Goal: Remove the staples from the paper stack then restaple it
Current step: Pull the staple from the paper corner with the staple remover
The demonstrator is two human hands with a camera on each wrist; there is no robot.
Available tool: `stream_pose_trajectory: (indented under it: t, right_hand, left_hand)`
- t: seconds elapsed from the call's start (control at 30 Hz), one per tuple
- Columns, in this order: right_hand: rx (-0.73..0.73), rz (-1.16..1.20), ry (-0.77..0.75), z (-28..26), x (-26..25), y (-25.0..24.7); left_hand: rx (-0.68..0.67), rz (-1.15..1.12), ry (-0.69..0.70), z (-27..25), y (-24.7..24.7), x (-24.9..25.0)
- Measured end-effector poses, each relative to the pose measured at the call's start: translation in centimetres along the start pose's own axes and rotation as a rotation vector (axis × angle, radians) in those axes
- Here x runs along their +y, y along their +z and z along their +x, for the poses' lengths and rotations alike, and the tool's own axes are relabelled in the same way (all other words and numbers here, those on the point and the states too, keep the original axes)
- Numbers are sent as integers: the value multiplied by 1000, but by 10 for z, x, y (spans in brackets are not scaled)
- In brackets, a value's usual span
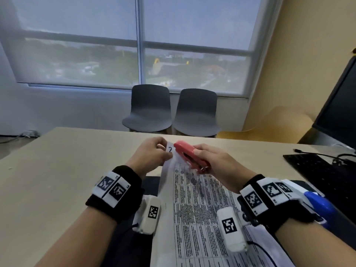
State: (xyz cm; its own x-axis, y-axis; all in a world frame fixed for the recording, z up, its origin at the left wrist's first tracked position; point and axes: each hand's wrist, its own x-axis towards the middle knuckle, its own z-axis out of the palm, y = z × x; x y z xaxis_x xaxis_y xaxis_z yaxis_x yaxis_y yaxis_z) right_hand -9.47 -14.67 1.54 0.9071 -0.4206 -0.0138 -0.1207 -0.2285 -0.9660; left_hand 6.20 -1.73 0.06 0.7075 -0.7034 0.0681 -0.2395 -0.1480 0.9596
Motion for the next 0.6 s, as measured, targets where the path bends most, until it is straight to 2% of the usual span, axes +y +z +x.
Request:
stream_pose_trajectory:
  t: [0.1, 0.2, 0.27, 0.37, 0.47, 0.6]
  right_hand:
    - [120, 54, -91, 7, 2, -10]
    - [221, 385, -118, 21, 0, -15]
    - [259, 569, -69, 32, -5, -11]
    - [347, 697, 22, 49, -13, 3]
    - [346, 905, 11, 65, -20, 15]
    - [261, 1181, -33, 73, -21, 18]
  left_hand:
    - [-11, -10, -11, 5, 2, -2]
    - [42, -7, -8, 11, 5, -3]
    - [76, -4, -26, 12, 8, -2]
    - [94, -11, -30, 13, 11, -1]
    - [64, -32, -5, 11, 13, 3]
    - [11, -2, 71, 8, 17, 13]
